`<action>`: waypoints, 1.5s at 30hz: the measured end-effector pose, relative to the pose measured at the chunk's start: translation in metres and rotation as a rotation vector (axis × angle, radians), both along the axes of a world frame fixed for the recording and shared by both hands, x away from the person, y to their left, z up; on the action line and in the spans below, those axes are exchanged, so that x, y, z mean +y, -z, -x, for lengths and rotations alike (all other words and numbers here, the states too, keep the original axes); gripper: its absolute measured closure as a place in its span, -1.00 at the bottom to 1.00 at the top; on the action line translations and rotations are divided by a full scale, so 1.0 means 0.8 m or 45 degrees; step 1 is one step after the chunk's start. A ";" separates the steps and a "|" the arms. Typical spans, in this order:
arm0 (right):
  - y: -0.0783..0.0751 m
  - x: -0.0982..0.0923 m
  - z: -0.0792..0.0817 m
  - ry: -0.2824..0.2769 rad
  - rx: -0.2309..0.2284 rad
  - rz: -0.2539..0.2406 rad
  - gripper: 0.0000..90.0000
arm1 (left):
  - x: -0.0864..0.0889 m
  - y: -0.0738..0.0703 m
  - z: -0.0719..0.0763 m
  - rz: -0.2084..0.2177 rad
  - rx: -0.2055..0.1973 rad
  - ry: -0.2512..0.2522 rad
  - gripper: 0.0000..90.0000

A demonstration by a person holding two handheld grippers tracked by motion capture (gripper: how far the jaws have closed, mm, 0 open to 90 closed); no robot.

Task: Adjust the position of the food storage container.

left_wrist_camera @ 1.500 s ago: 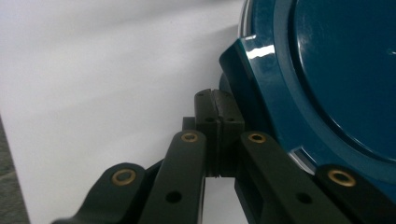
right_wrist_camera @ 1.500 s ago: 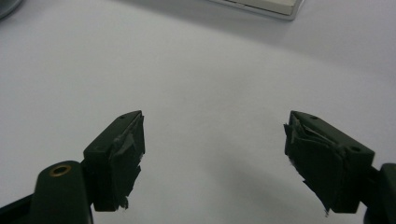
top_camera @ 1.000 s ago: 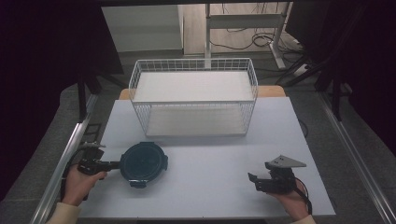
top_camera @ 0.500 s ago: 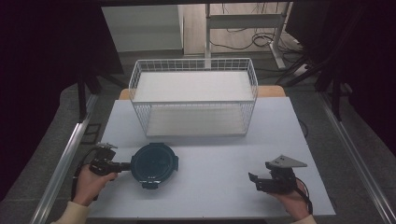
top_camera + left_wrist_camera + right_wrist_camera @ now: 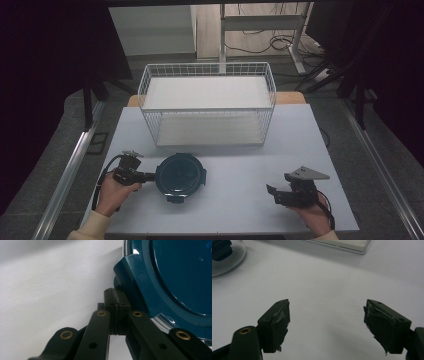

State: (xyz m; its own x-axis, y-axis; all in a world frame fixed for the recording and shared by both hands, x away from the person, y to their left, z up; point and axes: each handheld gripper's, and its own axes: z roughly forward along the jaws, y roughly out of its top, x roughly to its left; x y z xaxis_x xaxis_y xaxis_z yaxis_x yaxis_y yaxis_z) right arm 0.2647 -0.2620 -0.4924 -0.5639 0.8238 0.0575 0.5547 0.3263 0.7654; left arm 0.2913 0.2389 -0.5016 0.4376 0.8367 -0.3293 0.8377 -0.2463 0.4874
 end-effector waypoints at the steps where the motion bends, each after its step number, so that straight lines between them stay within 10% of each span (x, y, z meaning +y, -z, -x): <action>1: 0.000 0.000 0.000 -0.001 0.000 0.000 -0.53 | -0.003 0.000 -0.001 -0.002 0.001 0.010 1.00; 38: 0.000 0.004 0.003 -0.016 0.002 0.002 -0.54 | -0.093 -0.002 -0.005 0.006 -0.020 0.119 1.00; 45: -0.002 0.003 0.004 -0.010 -0.012 0.010 -0.54 | -0.087 0.006 -0.003 -0.002 -0.087 0.124 1.00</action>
State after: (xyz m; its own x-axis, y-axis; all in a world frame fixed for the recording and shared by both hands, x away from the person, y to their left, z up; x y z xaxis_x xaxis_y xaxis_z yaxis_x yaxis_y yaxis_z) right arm 0.2614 -0.2599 -0.4910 -0.5706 0.8200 0.0457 0.5449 0.3363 0.7681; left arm 0.2936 0.1694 -0.5066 0.5382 0.7897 -0.2944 0.7745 -0.3256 0.5424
